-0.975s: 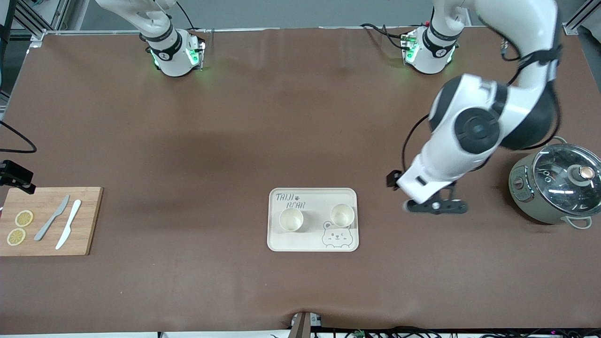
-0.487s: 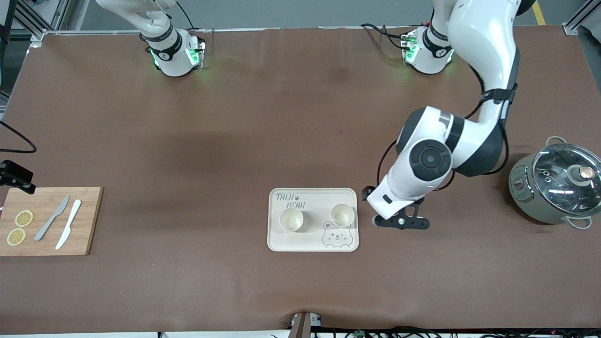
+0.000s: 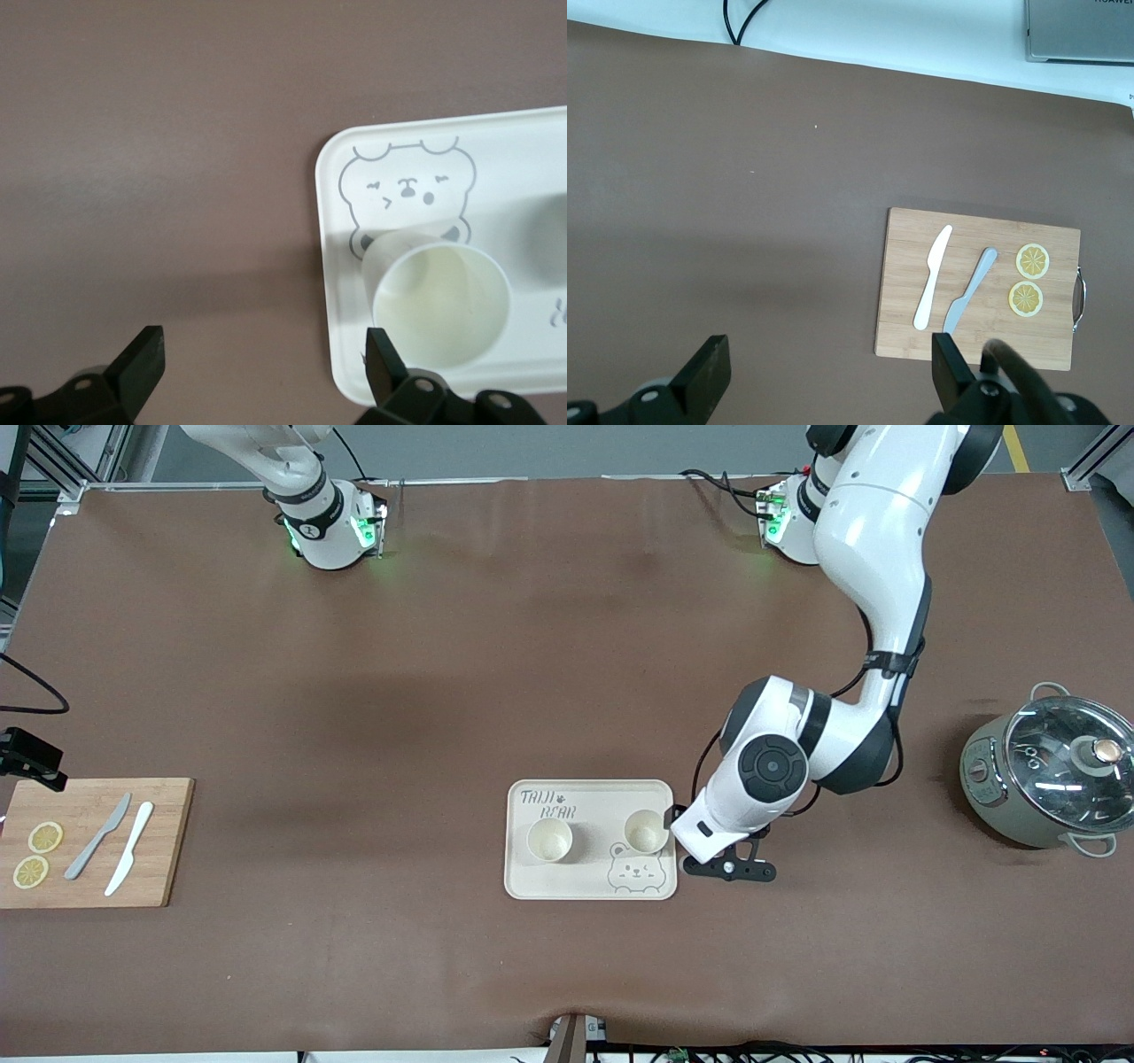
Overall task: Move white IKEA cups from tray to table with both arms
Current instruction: 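Lower the left gripper around the cup nearest the pot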
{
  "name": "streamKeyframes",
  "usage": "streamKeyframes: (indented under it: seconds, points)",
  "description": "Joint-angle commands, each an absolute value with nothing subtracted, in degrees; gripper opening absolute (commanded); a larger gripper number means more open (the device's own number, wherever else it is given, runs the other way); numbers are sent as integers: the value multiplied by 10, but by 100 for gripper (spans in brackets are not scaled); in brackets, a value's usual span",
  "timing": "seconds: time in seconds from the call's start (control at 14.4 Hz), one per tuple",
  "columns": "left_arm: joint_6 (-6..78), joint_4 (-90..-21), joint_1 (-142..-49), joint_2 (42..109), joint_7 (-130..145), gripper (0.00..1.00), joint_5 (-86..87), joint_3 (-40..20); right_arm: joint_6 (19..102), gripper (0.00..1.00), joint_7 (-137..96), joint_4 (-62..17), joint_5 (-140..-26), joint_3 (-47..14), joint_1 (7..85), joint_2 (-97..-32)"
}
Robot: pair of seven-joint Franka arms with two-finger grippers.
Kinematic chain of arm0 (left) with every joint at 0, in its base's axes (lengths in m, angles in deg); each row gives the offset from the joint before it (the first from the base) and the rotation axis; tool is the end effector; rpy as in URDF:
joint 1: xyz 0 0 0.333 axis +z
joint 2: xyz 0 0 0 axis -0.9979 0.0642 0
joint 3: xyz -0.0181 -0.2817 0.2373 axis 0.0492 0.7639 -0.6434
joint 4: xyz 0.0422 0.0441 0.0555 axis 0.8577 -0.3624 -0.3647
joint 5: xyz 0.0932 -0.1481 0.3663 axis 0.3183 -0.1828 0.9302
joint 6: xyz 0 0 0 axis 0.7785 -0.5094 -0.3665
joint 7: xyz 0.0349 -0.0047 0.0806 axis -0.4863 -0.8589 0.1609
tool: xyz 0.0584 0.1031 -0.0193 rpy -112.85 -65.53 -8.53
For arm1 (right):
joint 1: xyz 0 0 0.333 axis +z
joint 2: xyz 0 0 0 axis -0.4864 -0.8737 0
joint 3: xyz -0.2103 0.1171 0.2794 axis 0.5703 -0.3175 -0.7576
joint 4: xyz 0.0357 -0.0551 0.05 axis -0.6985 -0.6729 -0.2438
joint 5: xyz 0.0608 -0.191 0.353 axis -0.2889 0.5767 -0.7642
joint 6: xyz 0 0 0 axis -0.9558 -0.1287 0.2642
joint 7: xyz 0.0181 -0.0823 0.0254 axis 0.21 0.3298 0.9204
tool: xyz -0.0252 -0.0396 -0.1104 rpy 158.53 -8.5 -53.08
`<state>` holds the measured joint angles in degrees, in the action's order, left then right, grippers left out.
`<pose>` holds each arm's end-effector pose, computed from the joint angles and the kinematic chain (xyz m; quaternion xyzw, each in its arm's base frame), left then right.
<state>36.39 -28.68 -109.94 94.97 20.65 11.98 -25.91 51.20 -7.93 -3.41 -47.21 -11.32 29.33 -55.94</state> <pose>0.7219 -0.3410 0.3061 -0.9982 0.0595 -0.0032 0.0018 0.6797 -0.1049 0.6147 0.9930 0.0646 0.0907 0.0395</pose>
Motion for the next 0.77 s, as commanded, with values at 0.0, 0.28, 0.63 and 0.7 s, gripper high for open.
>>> streamKeyframes:
  seconds: [0.0,0.28,0.63,0.7]
  points:
    - [383,-268,-1100,967,200,100,111,-262,513,100,-78,-27,-470,-115,290,-562]
    - [450,-268,-1105,998,225,100,110,-262,513,100,-78,-28,-470,-115,290,-562]
    - [444,-269,-1106,994,228,100,110,-260,513,100,-78,-28,-470,-115,290,-562]
    - [435,-270,-1106,990,228,100,106,-260,513,100,-78,-27,-470,-115,290,-562]
